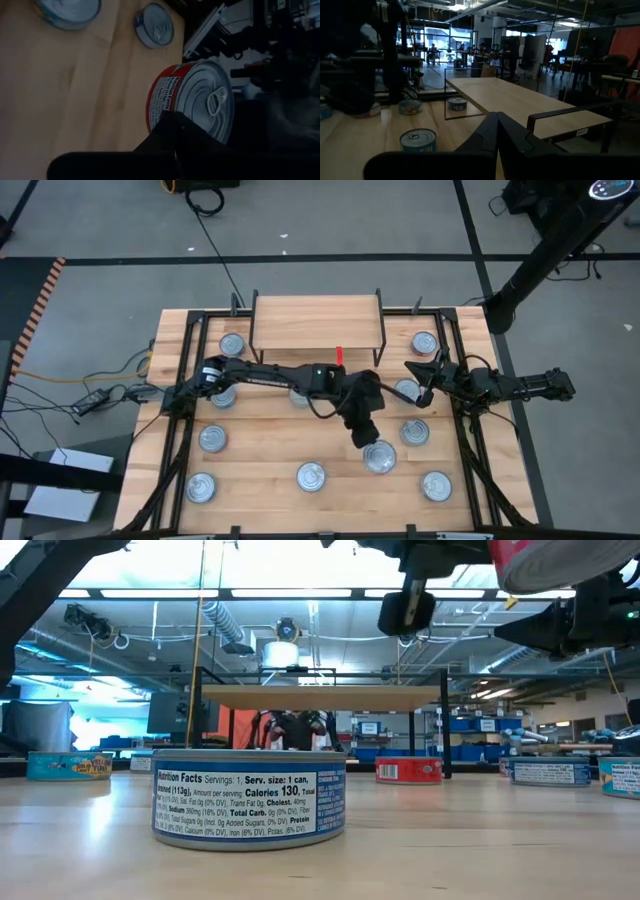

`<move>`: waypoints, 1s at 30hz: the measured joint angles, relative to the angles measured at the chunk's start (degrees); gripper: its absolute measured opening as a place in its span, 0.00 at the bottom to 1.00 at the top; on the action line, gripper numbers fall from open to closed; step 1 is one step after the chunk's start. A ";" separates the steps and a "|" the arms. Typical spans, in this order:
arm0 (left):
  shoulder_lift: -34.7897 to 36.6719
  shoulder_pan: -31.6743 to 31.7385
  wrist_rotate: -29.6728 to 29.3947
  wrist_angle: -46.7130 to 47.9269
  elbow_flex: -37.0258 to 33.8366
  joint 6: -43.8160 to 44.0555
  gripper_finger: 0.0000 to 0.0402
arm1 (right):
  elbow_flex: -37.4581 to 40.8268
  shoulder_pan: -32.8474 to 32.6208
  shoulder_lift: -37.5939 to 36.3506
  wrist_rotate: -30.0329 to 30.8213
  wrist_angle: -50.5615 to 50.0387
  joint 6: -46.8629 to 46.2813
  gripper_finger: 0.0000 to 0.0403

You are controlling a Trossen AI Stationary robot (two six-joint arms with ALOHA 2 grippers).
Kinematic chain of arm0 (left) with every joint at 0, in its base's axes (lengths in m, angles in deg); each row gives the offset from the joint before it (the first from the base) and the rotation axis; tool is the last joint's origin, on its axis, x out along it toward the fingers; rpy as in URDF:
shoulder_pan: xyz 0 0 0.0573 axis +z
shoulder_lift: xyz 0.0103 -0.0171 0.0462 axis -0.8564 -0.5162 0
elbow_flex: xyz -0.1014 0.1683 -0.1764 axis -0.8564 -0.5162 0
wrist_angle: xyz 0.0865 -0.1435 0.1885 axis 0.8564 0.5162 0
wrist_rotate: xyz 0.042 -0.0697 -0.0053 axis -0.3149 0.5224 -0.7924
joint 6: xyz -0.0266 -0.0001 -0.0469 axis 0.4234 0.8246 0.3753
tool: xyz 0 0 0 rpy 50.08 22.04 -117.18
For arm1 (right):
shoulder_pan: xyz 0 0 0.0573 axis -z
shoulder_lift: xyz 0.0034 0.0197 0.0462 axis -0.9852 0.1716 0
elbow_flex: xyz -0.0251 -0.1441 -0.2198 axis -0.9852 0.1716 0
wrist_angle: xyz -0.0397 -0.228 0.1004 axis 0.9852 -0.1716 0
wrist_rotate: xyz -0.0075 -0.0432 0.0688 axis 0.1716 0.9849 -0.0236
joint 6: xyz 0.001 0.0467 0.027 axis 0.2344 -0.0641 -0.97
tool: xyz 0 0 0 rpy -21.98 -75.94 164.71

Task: Stack canned seafood by type on shelf
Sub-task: Put the right red tuna can on the shelf

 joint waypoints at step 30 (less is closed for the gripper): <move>5.19 8.46 3.51 -3.36 -3.23 -1.52 0.00 | -8.22 -3.03 3.34 -19.87 13.72 -40.30 0.06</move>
